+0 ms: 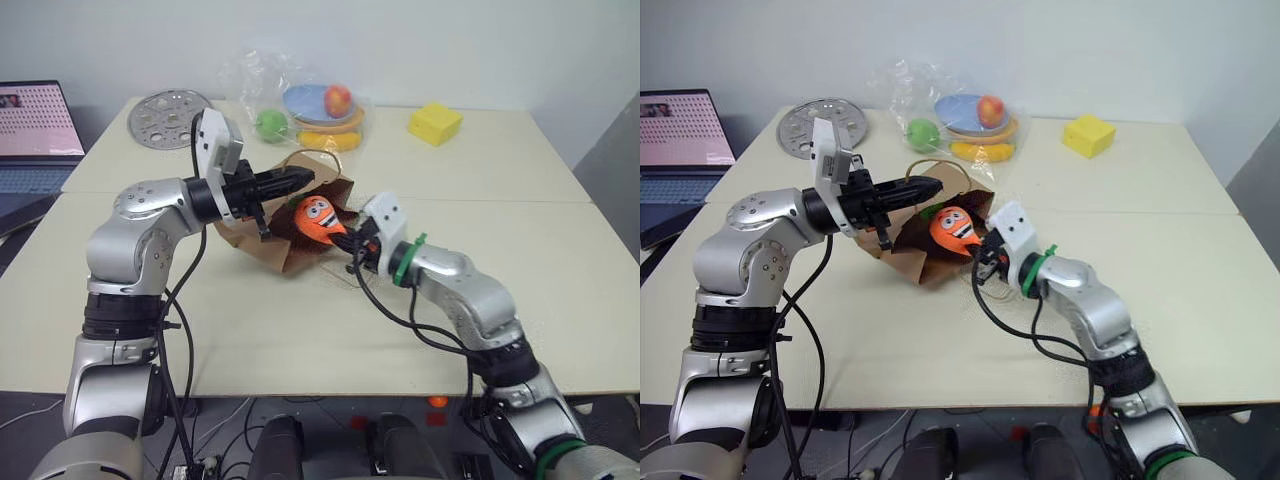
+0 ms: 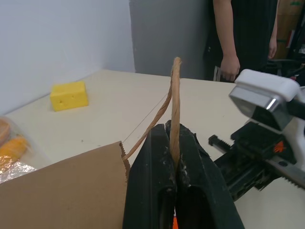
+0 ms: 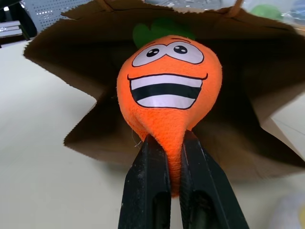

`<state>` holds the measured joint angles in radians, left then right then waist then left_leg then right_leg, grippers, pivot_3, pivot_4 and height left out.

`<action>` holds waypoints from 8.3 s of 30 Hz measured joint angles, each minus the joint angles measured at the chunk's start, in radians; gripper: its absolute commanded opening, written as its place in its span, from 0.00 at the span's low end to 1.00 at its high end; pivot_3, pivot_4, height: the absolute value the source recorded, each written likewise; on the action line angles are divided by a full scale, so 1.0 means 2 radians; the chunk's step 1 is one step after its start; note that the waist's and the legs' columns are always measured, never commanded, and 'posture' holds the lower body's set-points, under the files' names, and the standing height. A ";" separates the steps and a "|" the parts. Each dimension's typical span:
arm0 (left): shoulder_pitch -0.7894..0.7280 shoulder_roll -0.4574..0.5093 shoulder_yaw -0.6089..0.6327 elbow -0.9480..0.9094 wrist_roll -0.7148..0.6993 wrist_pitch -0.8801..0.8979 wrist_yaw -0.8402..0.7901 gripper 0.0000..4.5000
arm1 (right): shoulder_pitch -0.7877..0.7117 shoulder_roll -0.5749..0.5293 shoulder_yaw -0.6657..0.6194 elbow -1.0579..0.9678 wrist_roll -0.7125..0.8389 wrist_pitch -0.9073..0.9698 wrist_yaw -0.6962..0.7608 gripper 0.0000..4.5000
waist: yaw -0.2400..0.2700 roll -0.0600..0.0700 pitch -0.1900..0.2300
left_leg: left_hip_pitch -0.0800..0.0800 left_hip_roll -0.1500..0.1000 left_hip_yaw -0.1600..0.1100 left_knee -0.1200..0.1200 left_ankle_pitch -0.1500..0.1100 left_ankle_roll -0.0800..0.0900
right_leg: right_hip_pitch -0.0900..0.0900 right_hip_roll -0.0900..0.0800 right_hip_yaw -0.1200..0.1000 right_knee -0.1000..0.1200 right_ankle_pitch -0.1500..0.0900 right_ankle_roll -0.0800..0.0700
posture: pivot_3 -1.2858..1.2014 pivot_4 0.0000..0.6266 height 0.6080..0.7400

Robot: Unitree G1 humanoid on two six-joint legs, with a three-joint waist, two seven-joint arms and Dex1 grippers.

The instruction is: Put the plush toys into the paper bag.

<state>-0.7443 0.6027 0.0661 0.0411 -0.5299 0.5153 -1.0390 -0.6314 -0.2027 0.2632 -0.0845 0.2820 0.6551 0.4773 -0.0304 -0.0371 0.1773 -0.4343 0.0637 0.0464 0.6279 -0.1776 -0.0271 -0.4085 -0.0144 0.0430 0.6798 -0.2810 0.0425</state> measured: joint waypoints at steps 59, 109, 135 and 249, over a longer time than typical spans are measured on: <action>0.011 0.061 0.009 0.008 0.001 0.005 -0.031 0.00 | 0.110 0.022 -0.081 0.043 -0.106 -0.055 -0.116 0.39 | -0.001 0.000 0.000 | 0.000 0.000 0.001 0.000 0.000 0.000 | -0.001 0.000 0.000 0.000 0.000 0.000 | 0.52 0.24 1.00; 0.008 0.047 0.001 -0.020 -0.010 0.031 -0.041 0.00 | -0.113 0.160 -0.087 0.424 -0.059 -0.244 -0.068 0.17 | -0.003 0.000 0.000 | 0.000 0.001 0.000 0.000 0.000 0.000 | -0.001 0.000 0.000 0.001 0.000 0.000 | 0.52 0.24 1.00; 0.010 0.038 0.001 -0.016 -0.008 0.022 -0.033 0.00 | 0.093 -0.018 -0.014 -0.099 0.025 0.071 0.050 0.99 | 0.000 0.000 0.000 | 0.000 0.000 0.000 0.000 0.000 0.000 | -0.001 0.000 0.000 0.000 0.000 0.000 | 0.52 0.24 1.00; 0.132 -0.109 -0.011 0.018 0.086 -0.124 0.145 0.37 | 0.049 -0.211 -0.158 -0.294 0.351 0.189 -0.023 1.00 | 0.001 -0.001 0.000 | 0.000 0.000 -0.001 0.000 0.000 0.000 | 0.001 -0.001 -0.001 -0.001 0.000 0.001 | 0.52 0.24 1.00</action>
<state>-0.4812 0.3846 0.0435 0.0775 -0.3581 0.2664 -0.7498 -0.5334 -0.6242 -0.0536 -0.6724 0.9845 1.0325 0.4316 -0.0284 -0.0392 0.1765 -0.4347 0.0629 0.0448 0.6280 -0.1776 -0.0266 -0.4067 -0.0172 0.0418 0.6782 -0.2818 0.0438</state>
